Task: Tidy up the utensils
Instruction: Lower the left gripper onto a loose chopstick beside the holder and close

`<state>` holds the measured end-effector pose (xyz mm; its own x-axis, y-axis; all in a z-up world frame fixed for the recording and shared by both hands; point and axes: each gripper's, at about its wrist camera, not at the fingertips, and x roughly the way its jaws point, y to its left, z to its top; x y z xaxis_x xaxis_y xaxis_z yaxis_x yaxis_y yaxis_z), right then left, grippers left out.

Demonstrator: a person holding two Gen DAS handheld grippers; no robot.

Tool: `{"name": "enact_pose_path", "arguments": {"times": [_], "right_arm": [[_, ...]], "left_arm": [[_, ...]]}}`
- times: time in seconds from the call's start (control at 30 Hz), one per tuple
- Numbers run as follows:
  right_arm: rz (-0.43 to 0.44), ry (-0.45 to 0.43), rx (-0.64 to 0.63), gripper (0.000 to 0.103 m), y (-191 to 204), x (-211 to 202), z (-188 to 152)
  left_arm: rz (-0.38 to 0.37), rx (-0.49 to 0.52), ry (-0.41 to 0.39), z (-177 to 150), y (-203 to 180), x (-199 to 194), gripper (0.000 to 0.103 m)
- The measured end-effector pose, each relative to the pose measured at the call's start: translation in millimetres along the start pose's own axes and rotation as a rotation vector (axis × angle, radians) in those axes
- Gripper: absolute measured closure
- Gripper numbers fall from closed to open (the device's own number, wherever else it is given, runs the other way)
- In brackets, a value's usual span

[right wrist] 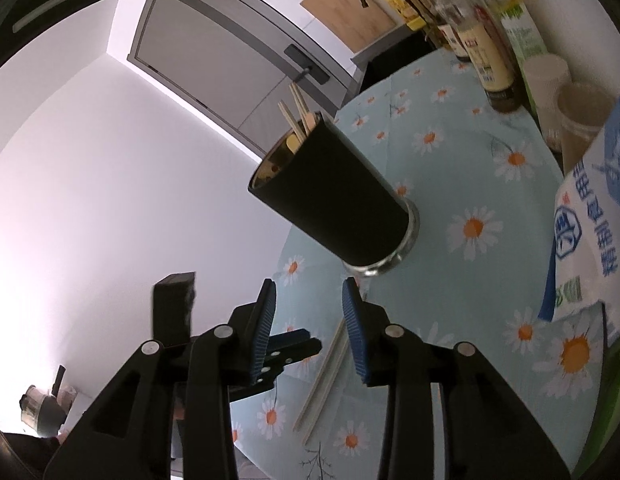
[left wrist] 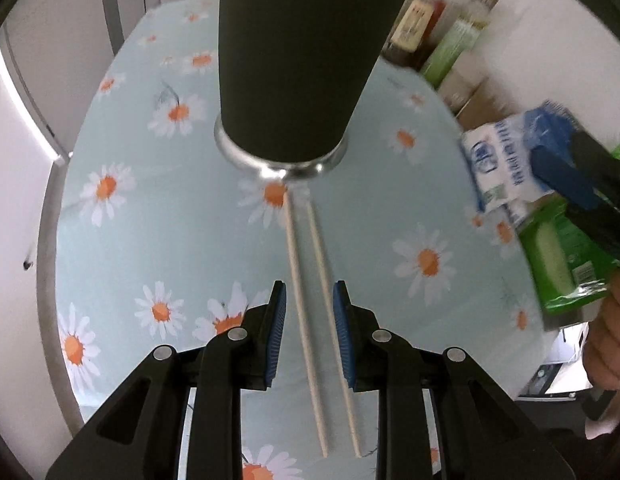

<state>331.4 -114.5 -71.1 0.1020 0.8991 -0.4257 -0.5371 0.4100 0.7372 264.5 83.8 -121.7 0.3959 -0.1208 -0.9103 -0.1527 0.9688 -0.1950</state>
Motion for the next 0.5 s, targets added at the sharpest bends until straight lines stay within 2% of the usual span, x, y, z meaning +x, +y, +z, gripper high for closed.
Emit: {"name": "enact_pose_path", "arguments": {"times": [0.27,0.5], "right_arm": [[0.017,0.015,0.039,0.067,-11,-1,-6],[0.025,0.035,0.060,0.067,-18,2,-9]], "left_arm": [[0.064,0.001,0.120,3,2,20,0.080],[0.121,0.054,0.210,13,-10,33,0.080]]}}
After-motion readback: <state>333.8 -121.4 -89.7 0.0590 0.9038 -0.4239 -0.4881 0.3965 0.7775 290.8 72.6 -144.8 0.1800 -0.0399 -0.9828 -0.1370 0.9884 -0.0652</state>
